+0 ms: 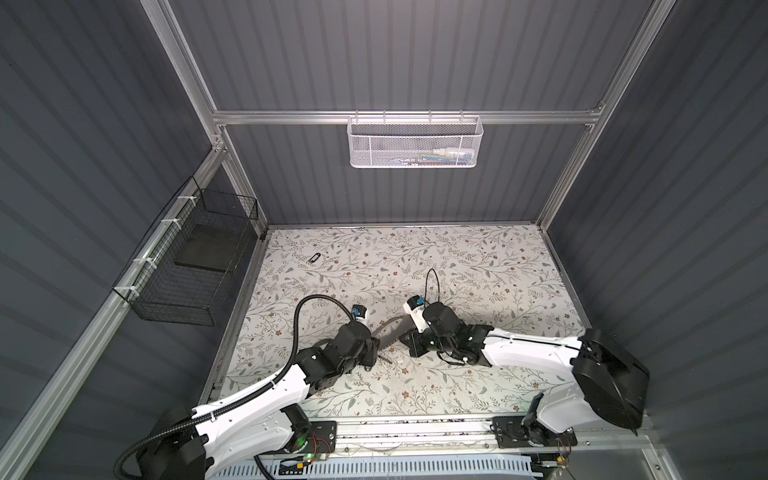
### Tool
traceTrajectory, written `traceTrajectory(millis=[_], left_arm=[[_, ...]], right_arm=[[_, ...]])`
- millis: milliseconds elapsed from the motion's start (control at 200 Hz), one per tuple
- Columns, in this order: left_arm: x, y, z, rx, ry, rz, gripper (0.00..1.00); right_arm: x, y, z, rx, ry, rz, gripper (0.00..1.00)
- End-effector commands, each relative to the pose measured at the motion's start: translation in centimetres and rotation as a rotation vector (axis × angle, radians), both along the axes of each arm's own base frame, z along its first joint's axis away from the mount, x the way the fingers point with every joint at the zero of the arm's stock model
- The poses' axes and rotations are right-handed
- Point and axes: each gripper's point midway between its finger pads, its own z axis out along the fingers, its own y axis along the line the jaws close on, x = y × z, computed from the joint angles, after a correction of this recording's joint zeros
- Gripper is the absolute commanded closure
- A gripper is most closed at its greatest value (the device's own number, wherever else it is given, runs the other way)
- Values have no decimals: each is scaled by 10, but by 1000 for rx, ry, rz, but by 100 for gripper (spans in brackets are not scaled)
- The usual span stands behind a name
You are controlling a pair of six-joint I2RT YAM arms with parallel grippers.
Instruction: Put the keys on the keyring
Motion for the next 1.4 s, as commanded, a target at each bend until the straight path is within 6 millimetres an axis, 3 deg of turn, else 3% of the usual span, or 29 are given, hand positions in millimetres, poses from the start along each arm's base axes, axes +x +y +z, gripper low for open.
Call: traceTrajectory(millis=[0,190,290,330,580,826,966,1151,1396], left_arm=[[13,-11,44,-32,-102,-19,50],[31,-28,106,-49,-239,-69,50],[37,-37,131,-42,-290,-104,50],[38,-43,141,-55,-310,-127,50],[32,-85,205,-274,-407,-278,58],[21,-119,258,-458,-458,-414,61],[18,-130,269,-509,-462,-460,62],[21,-129,275,-535,-475,-436,64],[19,-127,274,-559,-479,-435,73]], right_arm=[[14,-12,35,-58,-191,11,100],[24,-33,96,-38,-407,7,100],[30,-45,121,-11,-475,-11,100],[29,-51,139,33,-504,-14,100],[33,-75,202,304,-544,-31,100],[20,-73,258,532,-578,18,100],[15,-69,274,624,-566,47,98],[16,-69,278,659,-555,48,98],[17,-74,278,683,-541,36,98]])
